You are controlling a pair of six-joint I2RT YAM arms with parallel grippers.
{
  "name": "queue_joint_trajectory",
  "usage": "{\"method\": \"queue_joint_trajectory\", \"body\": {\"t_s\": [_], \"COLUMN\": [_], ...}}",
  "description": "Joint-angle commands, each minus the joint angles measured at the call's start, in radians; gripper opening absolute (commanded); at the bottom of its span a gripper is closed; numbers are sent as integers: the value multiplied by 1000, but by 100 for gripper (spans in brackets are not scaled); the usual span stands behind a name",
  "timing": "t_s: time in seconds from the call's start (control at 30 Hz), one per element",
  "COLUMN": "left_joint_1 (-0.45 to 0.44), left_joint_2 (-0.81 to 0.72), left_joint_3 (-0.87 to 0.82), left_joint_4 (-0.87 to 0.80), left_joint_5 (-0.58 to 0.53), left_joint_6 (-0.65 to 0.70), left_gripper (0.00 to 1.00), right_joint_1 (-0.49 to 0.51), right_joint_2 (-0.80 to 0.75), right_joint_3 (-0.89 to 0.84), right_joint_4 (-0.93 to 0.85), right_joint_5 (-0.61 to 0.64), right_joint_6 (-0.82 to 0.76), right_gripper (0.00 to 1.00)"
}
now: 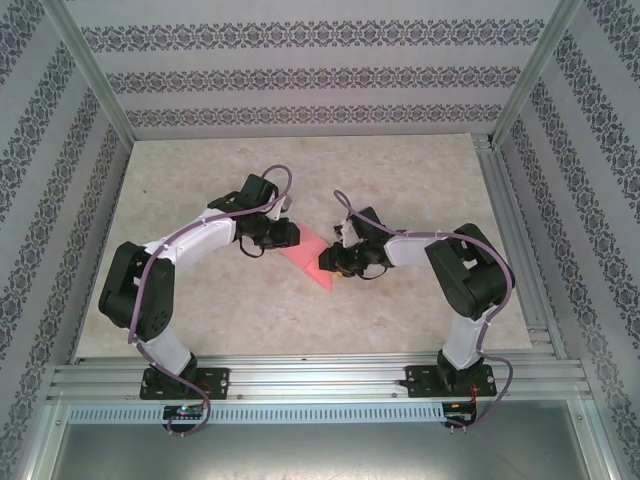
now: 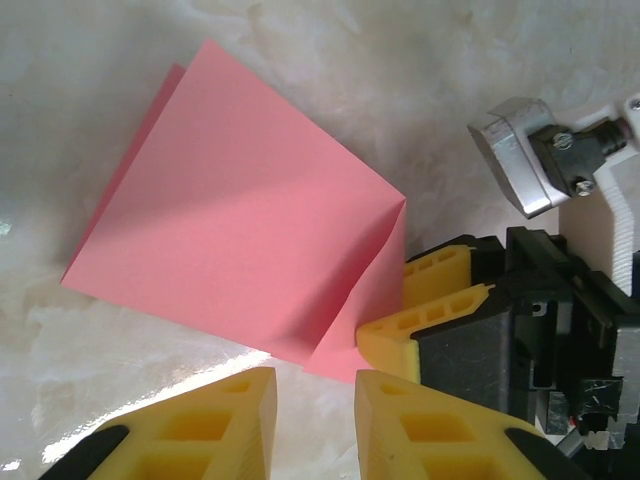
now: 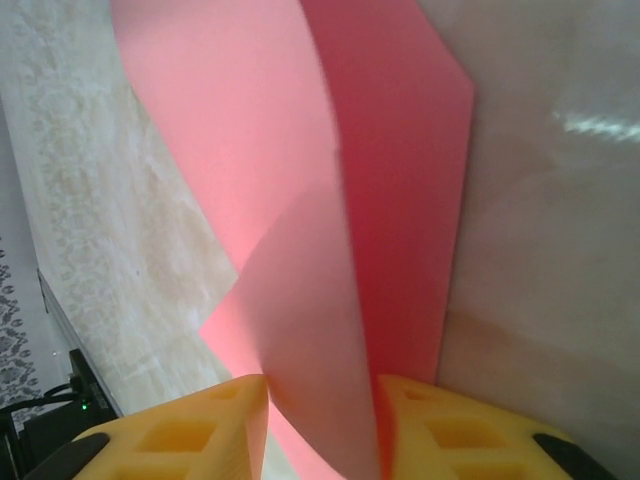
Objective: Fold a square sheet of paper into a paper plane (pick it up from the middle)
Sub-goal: Turn over the paper at the center of the table.
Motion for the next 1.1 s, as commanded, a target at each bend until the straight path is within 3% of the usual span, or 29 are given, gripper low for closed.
{"method": "queue_joint_trajectory", "body": {"t_s": [0.0, 0.2, 0.37, 0.43, 0.57, 0.67, 0.77, 0.83, 1.07], "left_joint_1": [14, 18, 44, 65, 122, 170, 201, 216, 301], "left_joint_2": [-21, -33, -76, -106, -180, -231, -266, -290, -364], "left_joint_3": [-5, -13, -44, -66, -120, -161, -184, -205, -284], "left_joint_4": [32, 35, 65, 89, 130, 150, 141, 144, 196], "left_joint_5": [-6, -18, -48, -53, -81, -91, -104, -125, -116], "left_joint_6": [-18, -25, -63, -90, -157, -190, -197, -210, -277], "left_gripper": [28, 28, 29, 28, 29, 29, 29, 29, 30], "right_joint_1": [14, 16, 16, 16, 40, 46, 117, 186, 383], "right_joint_2": [7, -42, -156, -222, -326, -370, -372, -342, 11], "right_joint_3": [11, 9, 42, 67, 134, 160, 232, 267, 492], "right_joint_4": [27, 17, -166, -289, -550, -622, -729, -761, -956], "right_joint_5": [-22, -20, 97, 204, 548, 657, 882, 1037, 1273], "right_joint_6": [-21, -17, -95, -149, -293, -336, -376, -408, -441], "right_gripper": [27, 11, 6, 6, 4, 3, 4, 4, 5]}}
